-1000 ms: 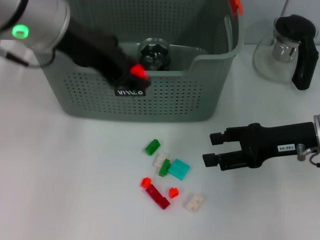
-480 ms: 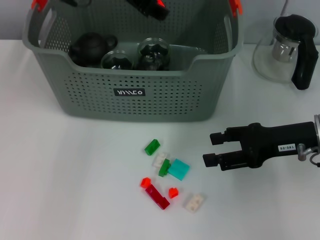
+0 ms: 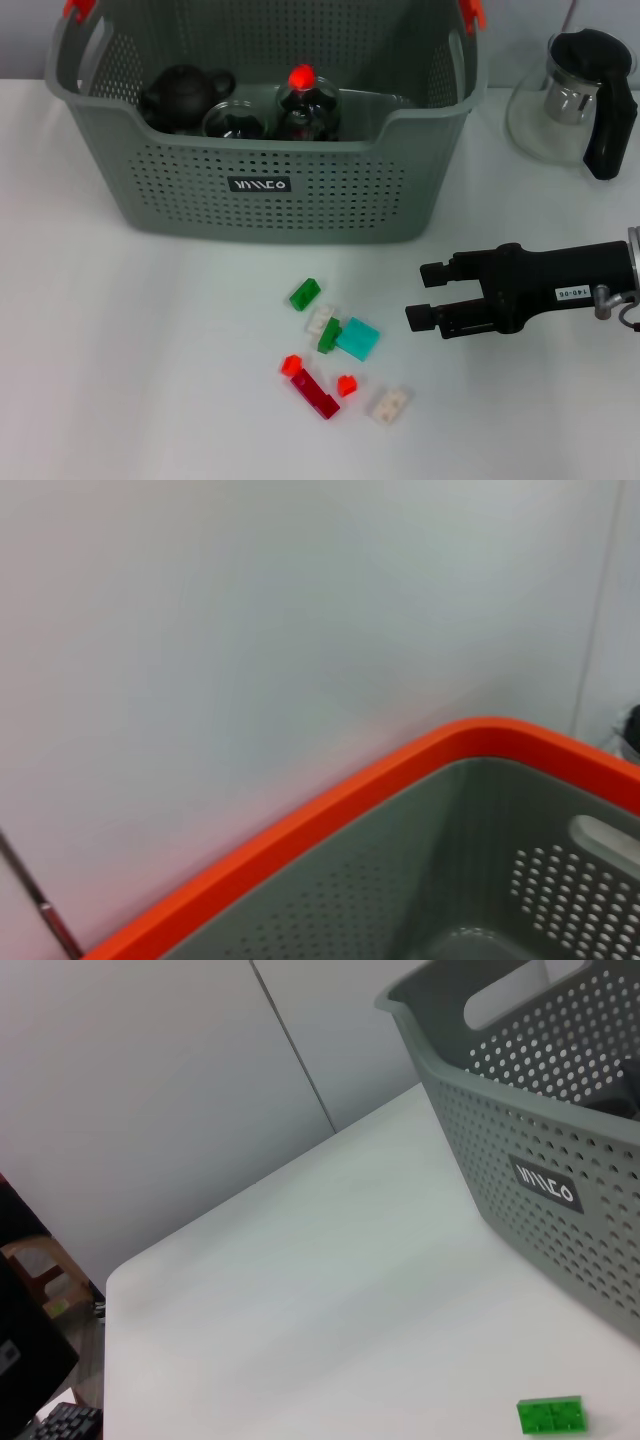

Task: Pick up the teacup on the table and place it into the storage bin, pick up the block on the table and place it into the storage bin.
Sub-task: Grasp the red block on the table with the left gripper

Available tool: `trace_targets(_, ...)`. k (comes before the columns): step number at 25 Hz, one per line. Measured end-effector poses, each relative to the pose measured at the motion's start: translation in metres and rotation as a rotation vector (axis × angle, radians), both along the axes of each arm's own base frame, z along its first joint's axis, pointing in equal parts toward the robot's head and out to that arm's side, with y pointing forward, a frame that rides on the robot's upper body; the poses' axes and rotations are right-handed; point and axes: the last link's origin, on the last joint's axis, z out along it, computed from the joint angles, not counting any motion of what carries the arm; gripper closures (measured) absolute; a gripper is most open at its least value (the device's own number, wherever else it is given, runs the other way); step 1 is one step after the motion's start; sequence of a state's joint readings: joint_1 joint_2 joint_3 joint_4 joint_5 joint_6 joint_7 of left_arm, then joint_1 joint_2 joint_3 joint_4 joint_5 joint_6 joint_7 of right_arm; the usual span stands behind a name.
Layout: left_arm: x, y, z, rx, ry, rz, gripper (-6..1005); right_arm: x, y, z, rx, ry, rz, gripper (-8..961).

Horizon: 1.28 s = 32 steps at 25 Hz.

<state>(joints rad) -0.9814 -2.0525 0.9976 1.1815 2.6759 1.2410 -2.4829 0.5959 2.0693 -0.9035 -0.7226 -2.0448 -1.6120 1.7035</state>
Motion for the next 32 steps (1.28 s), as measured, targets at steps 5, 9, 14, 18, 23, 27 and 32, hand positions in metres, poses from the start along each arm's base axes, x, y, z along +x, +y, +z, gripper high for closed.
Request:
trace_targets(5,-0.001,-0.008,0.015,0.028,-0.022,-0.02,229,0.0,0.001,0.001,0.002,-0.003,0.004,131)
trace_targets(9,-0.002,-0.04,0.025,-0.053,-0.122,-0.106,112,0.0,0.002,0.004,0.0,-0.008,0.008,129)
trace_targets(14,-0.01,-0.105,0.025,-0.258,-0.259,-0.324,48,0.0,0.004,0.006,0.004,-0.018,0.02,130)
trace_targets(18,-0.022,-0.149,0.019,-0.38,-0.228,-0.431,49,0.0,0.005,0.008,0.008,-0.021,0.024,131)
trace_targets(23,-0.032,-0.18,0.01,-0.446,-0.133,-0.43,49,0.001,0.005,0.009,0.01,-0.021,0.022,131)
trace_targets(27,-0.044,-0.186,-0.001,-0.484,-0.077,-0.374,49,0.001,0.005,0.008,0.011,-0.018,0.016,130)
trace_targets(32,-0.059,-0.185,-0.024,-0.581,0.002,-0.313,50,0.002,0.005,0.008,0.01,-0.017,0.011,130)
